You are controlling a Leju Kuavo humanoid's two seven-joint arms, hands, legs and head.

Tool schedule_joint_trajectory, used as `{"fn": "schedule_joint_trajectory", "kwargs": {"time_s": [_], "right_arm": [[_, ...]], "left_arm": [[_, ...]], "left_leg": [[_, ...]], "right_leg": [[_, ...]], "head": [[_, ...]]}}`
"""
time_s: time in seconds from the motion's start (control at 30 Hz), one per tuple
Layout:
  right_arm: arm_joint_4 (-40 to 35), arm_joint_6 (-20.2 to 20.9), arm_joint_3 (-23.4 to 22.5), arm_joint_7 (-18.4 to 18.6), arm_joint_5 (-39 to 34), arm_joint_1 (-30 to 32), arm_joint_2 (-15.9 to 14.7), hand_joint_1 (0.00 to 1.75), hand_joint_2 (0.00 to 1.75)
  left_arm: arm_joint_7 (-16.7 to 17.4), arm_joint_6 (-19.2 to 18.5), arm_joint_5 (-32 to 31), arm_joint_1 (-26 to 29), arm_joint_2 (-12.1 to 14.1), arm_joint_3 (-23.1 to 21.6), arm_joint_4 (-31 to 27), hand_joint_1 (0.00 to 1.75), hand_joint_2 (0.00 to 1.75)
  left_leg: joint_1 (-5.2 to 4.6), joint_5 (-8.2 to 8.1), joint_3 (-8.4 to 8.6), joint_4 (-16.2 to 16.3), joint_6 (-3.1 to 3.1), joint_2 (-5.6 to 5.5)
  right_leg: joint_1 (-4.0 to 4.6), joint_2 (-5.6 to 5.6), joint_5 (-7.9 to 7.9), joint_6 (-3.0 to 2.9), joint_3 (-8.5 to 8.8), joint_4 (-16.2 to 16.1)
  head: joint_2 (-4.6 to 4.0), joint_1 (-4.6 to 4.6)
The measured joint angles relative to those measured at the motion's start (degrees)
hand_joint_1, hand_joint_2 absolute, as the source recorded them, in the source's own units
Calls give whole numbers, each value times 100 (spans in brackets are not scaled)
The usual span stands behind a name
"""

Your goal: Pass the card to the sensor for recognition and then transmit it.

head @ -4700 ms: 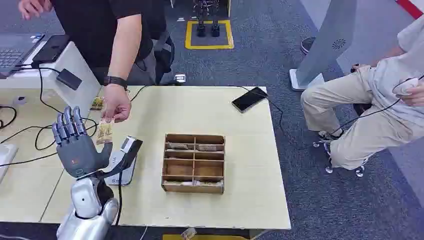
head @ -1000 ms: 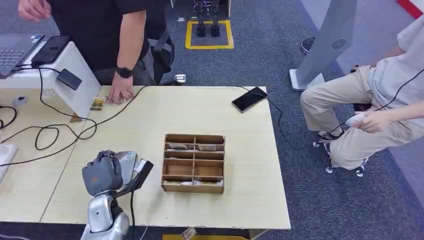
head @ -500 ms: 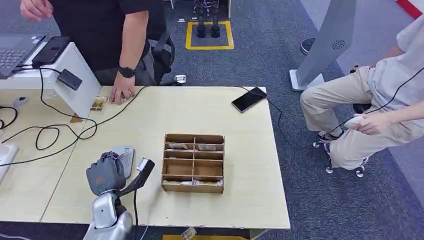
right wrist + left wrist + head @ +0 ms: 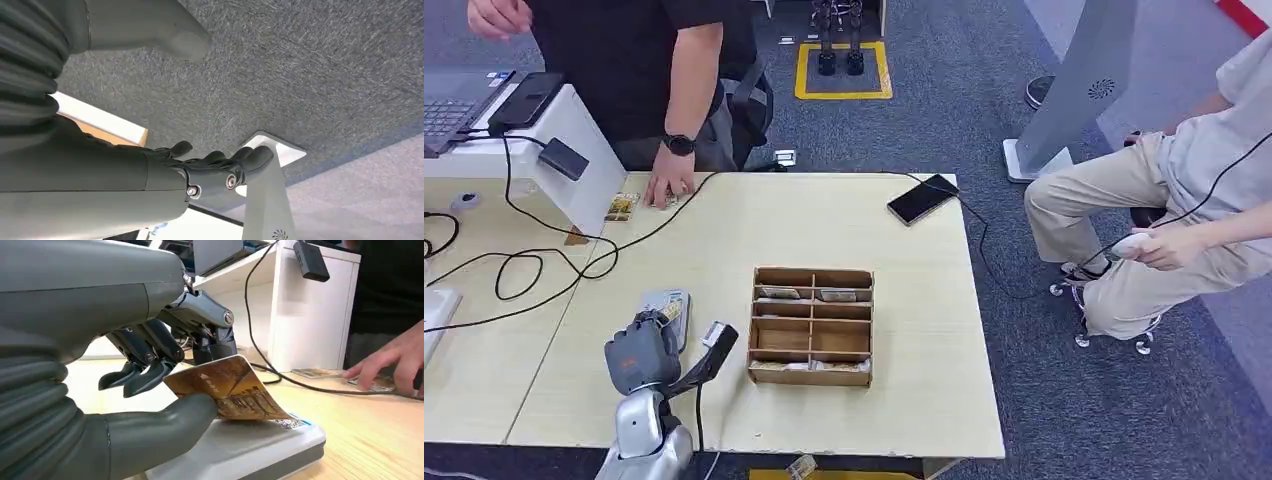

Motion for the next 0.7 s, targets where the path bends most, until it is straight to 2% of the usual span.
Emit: {"fn": "schedule_joint_trajectory", "kwargs": {"time_s": [0.7], "right_arm": [[4, 0, 0, 20, 4, -15, 0, 0, 175]], "left_arm": [[0, 4, 2, -45, 0, 0, 129, 175, 175]], "left_leg": [[0, 0, 8, 0, 0, 0]], "right_leg": [[0, 0, 0, 0, 8, 0]], "head": [[0, -2]]}}
